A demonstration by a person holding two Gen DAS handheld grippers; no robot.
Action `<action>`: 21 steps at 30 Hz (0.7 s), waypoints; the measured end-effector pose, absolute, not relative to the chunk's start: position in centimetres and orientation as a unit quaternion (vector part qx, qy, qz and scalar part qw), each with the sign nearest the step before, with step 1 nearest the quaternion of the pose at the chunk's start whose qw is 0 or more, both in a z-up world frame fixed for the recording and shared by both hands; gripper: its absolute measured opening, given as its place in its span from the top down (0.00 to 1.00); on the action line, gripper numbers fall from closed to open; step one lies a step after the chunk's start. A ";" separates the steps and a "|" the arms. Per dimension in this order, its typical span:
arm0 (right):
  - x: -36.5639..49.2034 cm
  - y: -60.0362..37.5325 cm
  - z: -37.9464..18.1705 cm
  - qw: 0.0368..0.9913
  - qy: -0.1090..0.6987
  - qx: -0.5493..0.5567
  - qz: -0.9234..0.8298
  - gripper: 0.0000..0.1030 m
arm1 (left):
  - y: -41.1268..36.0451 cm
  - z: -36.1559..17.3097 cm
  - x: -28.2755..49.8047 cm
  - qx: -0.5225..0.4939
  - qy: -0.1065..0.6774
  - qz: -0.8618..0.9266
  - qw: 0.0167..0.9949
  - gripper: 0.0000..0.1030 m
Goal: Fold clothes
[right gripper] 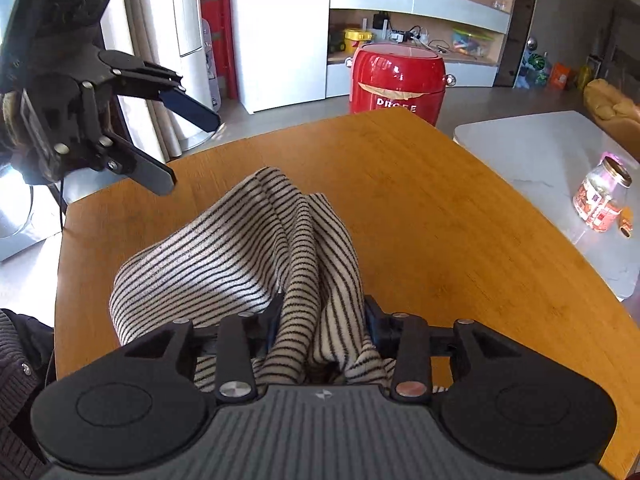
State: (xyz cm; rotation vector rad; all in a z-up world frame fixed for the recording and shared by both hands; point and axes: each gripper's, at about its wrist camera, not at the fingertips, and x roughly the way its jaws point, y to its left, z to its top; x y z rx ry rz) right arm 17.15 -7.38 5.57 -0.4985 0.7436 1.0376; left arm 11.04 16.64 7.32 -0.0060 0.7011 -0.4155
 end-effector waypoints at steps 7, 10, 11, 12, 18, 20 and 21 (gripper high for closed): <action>16.9 -11.2 7.6 0.835 0.324 -0.194 0.400 0.23 | 10.7 8.9 12.3 -0.001 0.314 -0.334 0.889 0.04; 17.2 -12.9 7.2 0.863 0.322 -0.189 0.340 0.20 | 8.0 7.1 13.8 0.017 0.327 -0.355 0.876 0.04; 17.3 -13.5 7.1 0.872 0.321 -0.187 0.319 0.20 | 7.5 6.4 14.3 0.024 0.331 -0.357 0.873 0.04; 17.4 -14.0 6.9 0.880 0.320 -0.185 0.299 0.20 | 7.3 5.7 14.8 0.027 0.336 -0.356 0.872 0.04; 17.8 -15.8 2.8 0.894 0.350 -0.136 0.243 0.19 | 7.1 2.4 17.6 0.060 0.366 -0.303 0.878 0.03; 17.1 -16.8 2.9 0.892 0.367 -0.096 0.247 0.19 | 7.2 2.4 17.6 0.065 0.371 -0.302 0.876 0.02; 16.7 -17.3 2.9 0.890 0.376 -0.075 0.248 0.19 | 7.2 2.6 17.6 0.069 0.371 -0.302 0.875 0.02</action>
